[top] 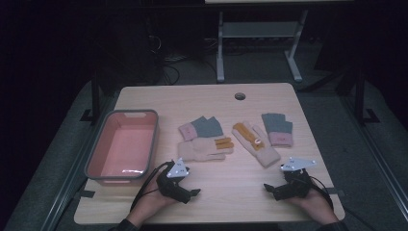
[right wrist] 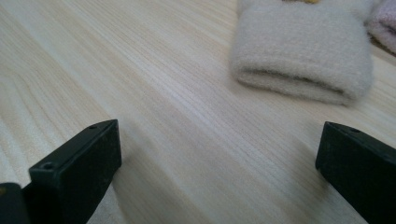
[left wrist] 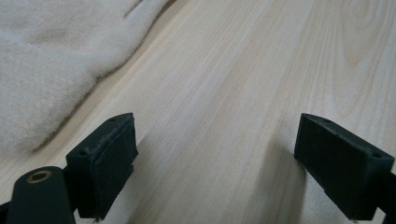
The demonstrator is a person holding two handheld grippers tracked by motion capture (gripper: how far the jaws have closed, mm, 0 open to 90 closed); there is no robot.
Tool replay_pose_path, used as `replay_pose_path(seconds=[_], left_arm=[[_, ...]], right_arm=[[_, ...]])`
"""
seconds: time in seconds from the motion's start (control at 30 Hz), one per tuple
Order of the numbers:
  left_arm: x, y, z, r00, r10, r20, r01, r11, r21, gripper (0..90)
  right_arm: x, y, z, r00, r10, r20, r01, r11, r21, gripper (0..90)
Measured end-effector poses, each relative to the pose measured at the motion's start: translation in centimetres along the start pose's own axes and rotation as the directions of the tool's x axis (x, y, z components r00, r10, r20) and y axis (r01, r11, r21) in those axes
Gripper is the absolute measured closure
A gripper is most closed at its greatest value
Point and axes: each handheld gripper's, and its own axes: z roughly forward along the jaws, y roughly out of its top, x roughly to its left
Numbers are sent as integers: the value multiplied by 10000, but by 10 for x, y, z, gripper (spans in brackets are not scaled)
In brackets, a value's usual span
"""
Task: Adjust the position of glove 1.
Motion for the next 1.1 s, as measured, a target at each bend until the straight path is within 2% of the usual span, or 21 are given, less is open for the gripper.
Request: replay_pose_path(seconds=[0.13, 0.3, 0.43, 0.57, 0.6, 0.63, 0.7, 0.8, 0.93, 1.0, 1.03, 1.1], left_arm=[[0, 1, 1, 10000, -24, 25, 25, 10000, -11, 123], [-1, 6, 1, 9999, -130, -62, 132, 9994, 323, 167], [-3, 12, -3, 9999, -134, -99, 139, 9982, 587, 356], [-2, 20, -8, 9990, -451, -74, 454, 9975, 536, 582], [-1, 23, -8, 9988, -482, -69, 485, 9973, 556, 582], [-1, 26, -8, 9994, -348, -54, 351, 9975, 620, 746], [-2, 33, -9, 9997, -133, -222, 147, 9978, 653, 873], [0, 43, -6, 9994, -203, -292, 223, 9973, 702, 894], [9, 53, -2, 9982, -246, -550, 280, 9977, 623, 895], [17, 59, 0, 9960, -241, -861, 297, 9975, 641, 895], [23, 64, 0, 9937, -295, -1081, 351, 9981, 504, 895], [30, 68, 0, 9911, -480, -1244, 528, 9980, 351, 895]], right_arm=[[0, 0, 0, 10000, -2, 0, 2, 10000, -3, 0], [0, 0, 0, 10000, 61, -14, -61, 10000, 30, 0], [0, 0, 0, 10000, 15, -23, -15, 10000, 31, 0], [0, 0, 0, 10000, -34, -21, 34, 10000, 13, 0], [0, 0, 0, 10000, -20, -14, 20, 10000, 7, 0], [2, 0, 0, 10000, 68, -34, -68, 10000, 41, 0], [2, 0, 0, 10000, -17, -43, 17, 10000, 21, 0], [2, 0, 0, 10000, -25, -49, 25, 10000, 17, 0], [2, 0, 0, 10000, -55, -37, 55, 10000, -2, 0], [2, 0, 0, 10000, -55, -33, 55, 10000, -2, 0], [2, 0, 0, 10000, -31, -60, 31, 10000, 17, 0], [2, 0, 0, 9999, -106, -63, 106, 9999, 6, 0]])
